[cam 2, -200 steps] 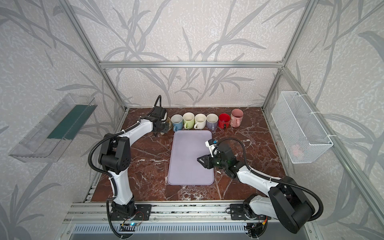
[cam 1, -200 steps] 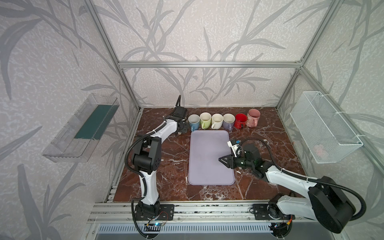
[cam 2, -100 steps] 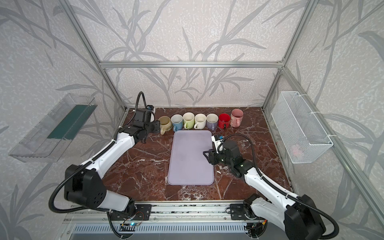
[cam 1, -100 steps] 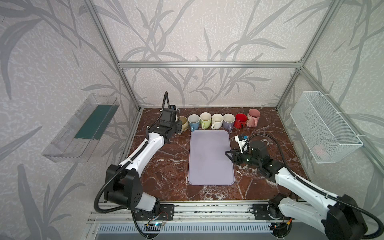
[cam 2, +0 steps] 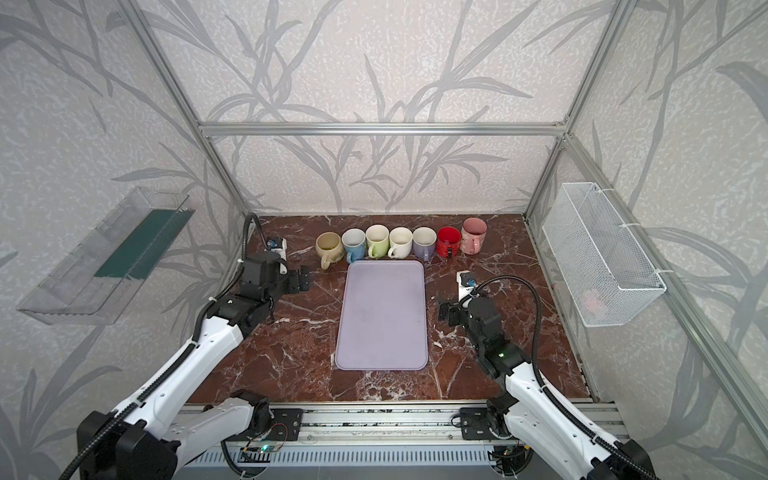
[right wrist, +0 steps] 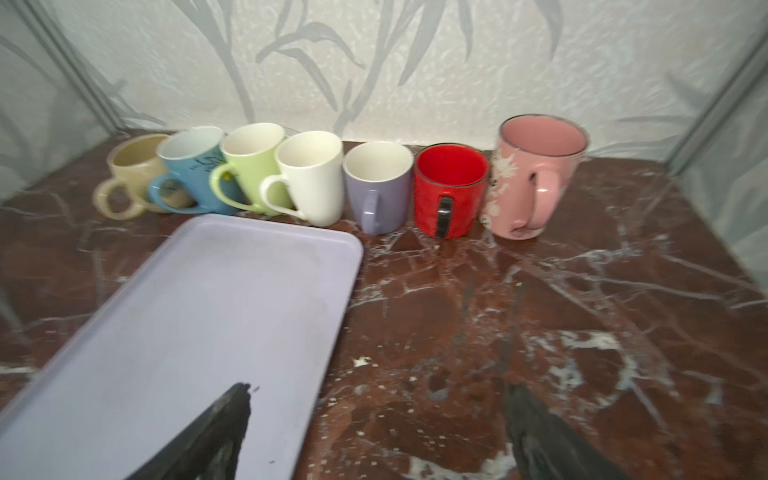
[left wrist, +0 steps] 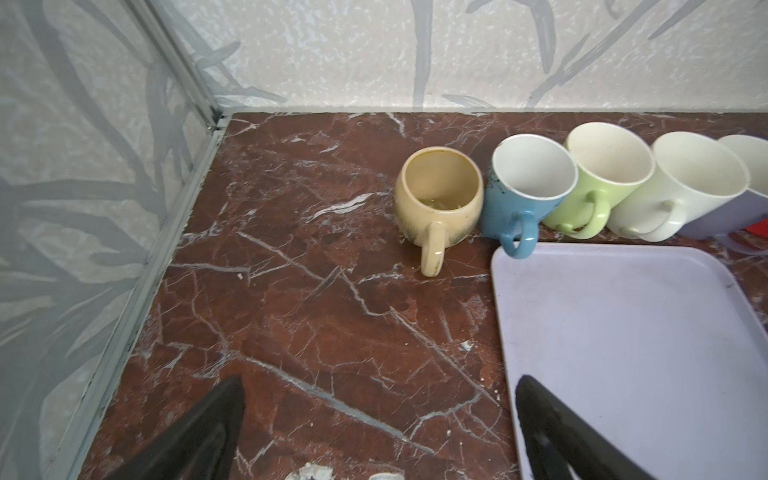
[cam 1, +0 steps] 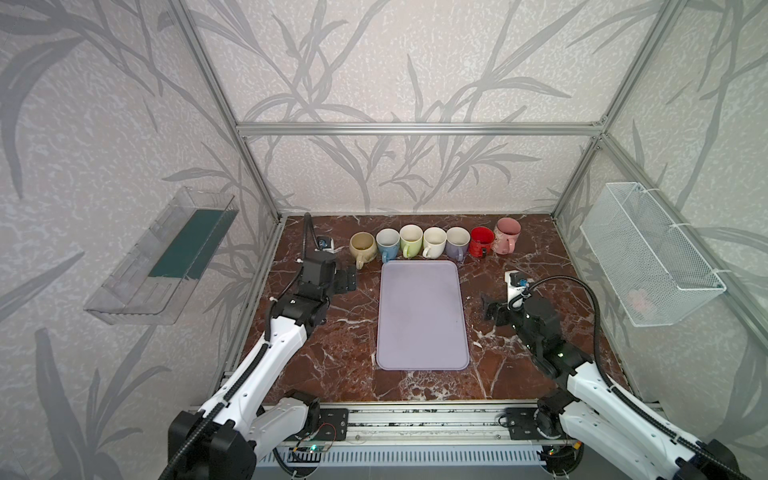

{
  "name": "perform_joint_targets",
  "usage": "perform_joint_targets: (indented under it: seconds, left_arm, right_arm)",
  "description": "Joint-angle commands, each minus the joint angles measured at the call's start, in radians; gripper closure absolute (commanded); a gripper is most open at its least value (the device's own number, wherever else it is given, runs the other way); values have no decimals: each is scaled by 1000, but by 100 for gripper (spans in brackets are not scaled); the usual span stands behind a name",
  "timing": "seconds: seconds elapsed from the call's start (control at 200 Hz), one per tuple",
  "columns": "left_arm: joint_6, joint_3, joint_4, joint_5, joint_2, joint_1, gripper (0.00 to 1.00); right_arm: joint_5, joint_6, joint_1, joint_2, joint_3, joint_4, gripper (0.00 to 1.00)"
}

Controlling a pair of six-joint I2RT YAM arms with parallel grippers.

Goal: Turn the mug right side up

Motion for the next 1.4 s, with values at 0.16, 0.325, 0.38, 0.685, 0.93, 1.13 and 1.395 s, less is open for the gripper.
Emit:
perform_joint_targets:
  seconds: [0.16, 0.325, 0.38, 0.685, 0.93, 1.13, 1.395]
  left_arm:
    - [96, -255, 473, -117, 33, 60, 1]
    - [101, -289, 633, -100, 179, 92, 1]
    - [124, -304, 678, -68, 222, 106, 0]
    - [72, -319, 799, 96, 322, 198, 1]
    - [90, -338, 863, 152, 369, 205, 5]
    - [91, -370, 898, 173, 346, 204, 8]
    - [97, -436, 984, 188, 304, 205, 7]
  right_arm:
    - [303, -164, -48, 67, -129, 349, 1]
    - [252, -239, -52, 211, -195, 596, 1]
    - [247, -243, -52, 264, -194, 643, 1]
    - [310, -273, -45, 589, -150, 933, 1]
    - [293, -325, -71, 628, -189, 1075, 1]
    - [270, -363, -67, 680, -234, 1230, 1]
    - [258, -345, -69, 652, -235, 1190, 1]
